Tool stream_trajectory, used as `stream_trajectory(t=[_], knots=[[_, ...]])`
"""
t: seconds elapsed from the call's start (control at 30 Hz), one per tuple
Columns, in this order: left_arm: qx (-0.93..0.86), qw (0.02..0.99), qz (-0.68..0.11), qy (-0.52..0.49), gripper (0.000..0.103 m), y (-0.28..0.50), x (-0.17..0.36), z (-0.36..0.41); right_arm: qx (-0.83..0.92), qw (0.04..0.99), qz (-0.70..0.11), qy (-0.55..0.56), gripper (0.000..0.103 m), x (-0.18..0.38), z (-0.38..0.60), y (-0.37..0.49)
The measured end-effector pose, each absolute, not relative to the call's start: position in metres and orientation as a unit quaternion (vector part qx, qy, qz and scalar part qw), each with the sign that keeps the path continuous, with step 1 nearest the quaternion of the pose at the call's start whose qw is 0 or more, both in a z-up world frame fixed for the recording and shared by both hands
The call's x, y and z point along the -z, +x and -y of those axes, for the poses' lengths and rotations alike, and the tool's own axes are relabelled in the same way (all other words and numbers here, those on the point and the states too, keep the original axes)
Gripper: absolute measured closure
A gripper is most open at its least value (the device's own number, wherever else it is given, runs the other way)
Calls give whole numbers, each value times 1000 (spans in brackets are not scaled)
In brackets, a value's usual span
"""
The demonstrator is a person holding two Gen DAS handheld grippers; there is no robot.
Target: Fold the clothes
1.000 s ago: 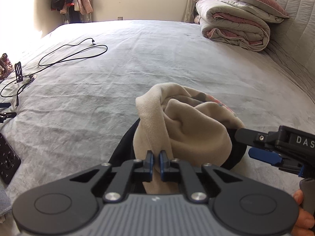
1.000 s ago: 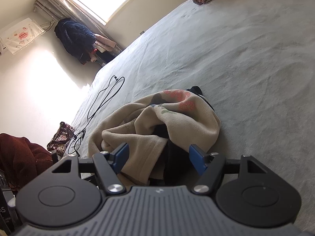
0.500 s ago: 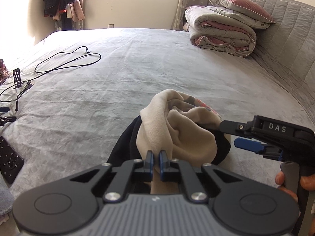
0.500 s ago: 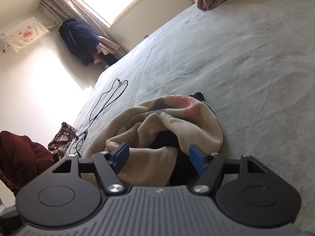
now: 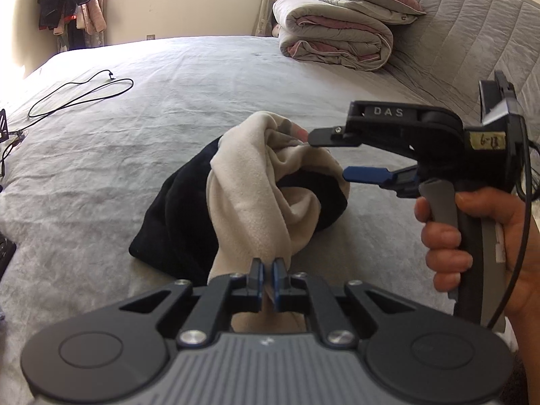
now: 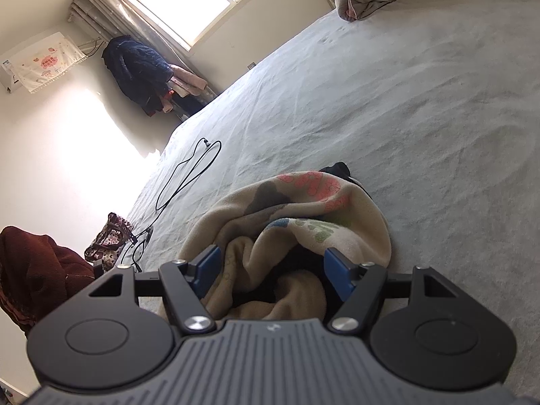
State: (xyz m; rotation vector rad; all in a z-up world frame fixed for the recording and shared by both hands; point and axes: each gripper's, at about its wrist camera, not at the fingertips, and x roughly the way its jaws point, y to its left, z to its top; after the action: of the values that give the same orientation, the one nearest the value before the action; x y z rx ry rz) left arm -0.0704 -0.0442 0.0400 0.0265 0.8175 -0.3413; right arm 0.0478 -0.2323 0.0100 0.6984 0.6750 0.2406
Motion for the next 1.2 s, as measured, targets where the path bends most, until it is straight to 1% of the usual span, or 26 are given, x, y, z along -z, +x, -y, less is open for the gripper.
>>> stream_trajectory(t=[0.23, 0.3, 0.37, 0.43, 0.5, 0.53, 0.57, 0.6, 0.67, 0.73, 0.8, 1.0, 1.1, 1.2], knots=[[186, 887, -421, 33, 98, -88, -20, 49, -99, 872, -333, 345, 32, -6, 237, 48], [190, 884, -426, 40, 98, -90, -16, 51, -94, 870, -336, 349, 35, -4, 239, 49], [197, 883, -425, 43, 97, -89, -17, 51, -89, 868, -339, 352, 43, -3, 241, 49], [201, 884, -419, 42, 96, -82, -24, 53, -86, 865, -341, 357, 47, -2, 243, 49], [204, 886, -414, 42, 94, -76, -30, 55, -86, 862, -341, 364, 48, -1, 246, 49], [206, 887, -412, 42, 91, -73, -34, 56, -86, 860, -342, 370, 48, -1, 248, 49], [208, 888, -409, 42, 86, -70, -37, 57, -87, 857, -342, 375, 48, 0, 249, 49], [210, 888, -406, 42, 78, -66, -40, 58, -88, 855, -343, 380, 48, 0, 250, 49], [214, 890, -401, 42, 70, -60, -47, 60, -86, 852, -342, 387, 48, 0, 253, 48], [217, 891, -396, 42, 66, -54, -54, 62, -85, 849, -342, 393, 48, 0, 255, 48], [221, 893, -390, 41, 58, -48, -61, 64, -83, 848, -341, 397, 48, -1, 257, 48], [189, 902, -383, 67, 46, -11, -70, 78, -77, 848, -336, 403, 47, -2, 263, 49], [169, 904, -384, 80, 45, 10, -67, 84, -67, 852, -333, 399, 44, -4, 265, 48], [151, 905, -388, 83, 45, 32, -64, 89, -59, 852, -332, 400, 43, -3, 268, 48]])
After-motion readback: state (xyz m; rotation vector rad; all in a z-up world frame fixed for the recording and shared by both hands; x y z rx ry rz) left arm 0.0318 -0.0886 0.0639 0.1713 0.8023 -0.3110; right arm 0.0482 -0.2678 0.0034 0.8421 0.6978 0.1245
